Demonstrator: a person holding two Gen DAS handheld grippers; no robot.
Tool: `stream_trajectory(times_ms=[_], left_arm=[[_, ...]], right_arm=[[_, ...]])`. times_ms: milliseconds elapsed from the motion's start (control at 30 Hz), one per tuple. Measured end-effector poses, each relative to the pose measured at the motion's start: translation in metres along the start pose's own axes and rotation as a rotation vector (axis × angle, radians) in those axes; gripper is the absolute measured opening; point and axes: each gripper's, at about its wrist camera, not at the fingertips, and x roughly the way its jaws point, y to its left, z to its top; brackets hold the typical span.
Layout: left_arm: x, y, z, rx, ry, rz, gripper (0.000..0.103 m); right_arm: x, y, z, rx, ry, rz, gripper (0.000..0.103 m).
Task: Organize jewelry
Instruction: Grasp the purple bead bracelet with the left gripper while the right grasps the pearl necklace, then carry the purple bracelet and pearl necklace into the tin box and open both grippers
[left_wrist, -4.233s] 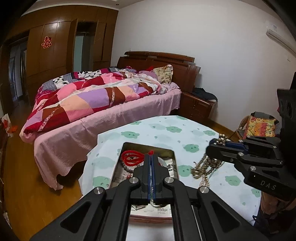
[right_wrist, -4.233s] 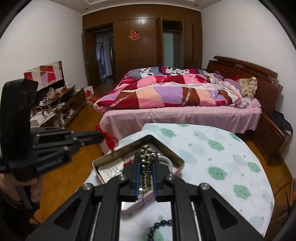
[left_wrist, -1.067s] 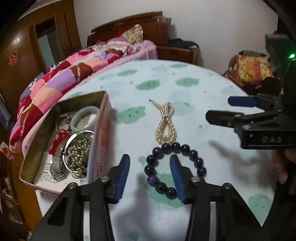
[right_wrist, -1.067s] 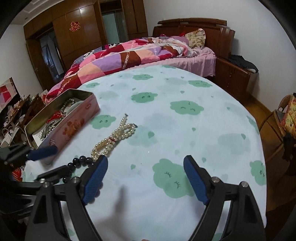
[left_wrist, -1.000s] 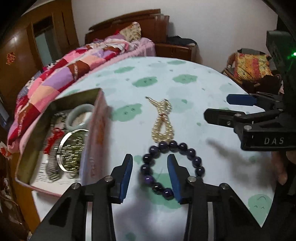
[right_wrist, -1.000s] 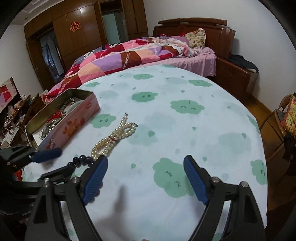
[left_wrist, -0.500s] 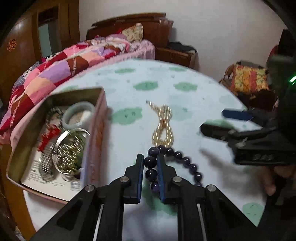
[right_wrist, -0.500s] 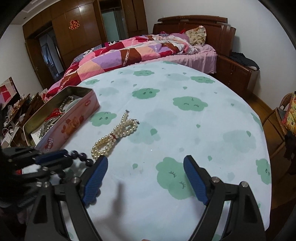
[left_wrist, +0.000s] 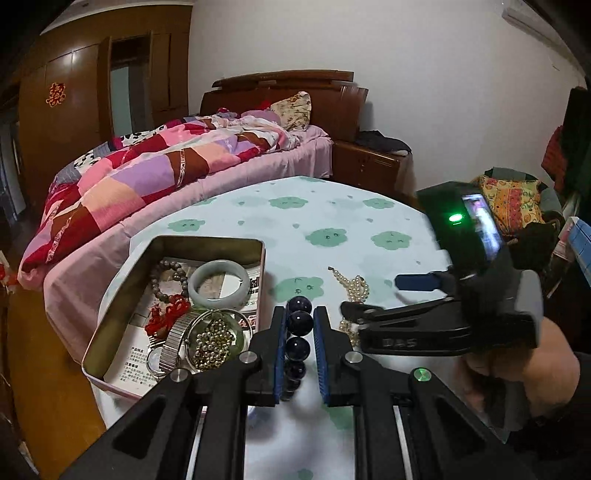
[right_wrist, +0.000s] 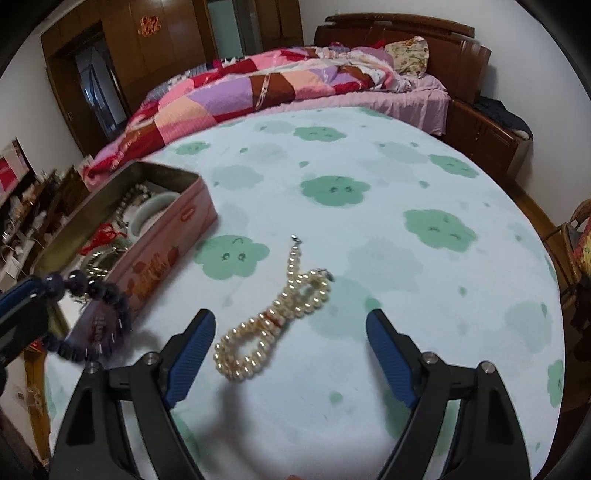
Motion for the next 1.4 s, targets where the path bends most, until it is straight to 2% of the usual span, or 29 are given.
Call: stream_trajectory(times_ms=[67,167,200,233,300,567,1000,1400], left_arm=[[0.002,0.001,-0.001,-0.003,0.004,-0.007,0.014],[0.001,-0.001,-0.002,0.002,0.003,-0.018,0.014],[0.001,-0.001,-0.002,0.001,0.002,-0.021,0.014],[0.0,0.0,-0.002,-0.001,0.002,-0.023,0.014],[-0.002,0.001,-0.001,-0.005,-0.002,-0.022,0.014],[-0.01,0.005,0.002,-0.013,-0.023,-0.024,0.014],[-0.034,0.008,0.018,0.011,-0.085,-0.013,0.014],[-0.062,0.038,0.037,-0.01,-0.161,0.051,0.014]], right_arm=[[0.01,0.005,0.0,-0.01,0.027,-0.016,0.08],[0.014,0.006,-0.003,-0.016,0.038,-0.046,0.062],[0.011,0.005,-0.005,-0.02,0.031,-0.058,0.043],[0.009,0.004,-0.005,-0.019,0.026,-0.045,0.016],[0.003,-0.004,-0.008,0.006,0.024,-0.013,0.016],[-0.028,-0.003,-0.018,-0.016,-0.064,-0.001,0.015],[-0.067,0.015,0.001,-0.046,-0.217,0.048,0.015],[-0.091,0.05,0.029,-0.127,-0.323,0.096,0.015]])
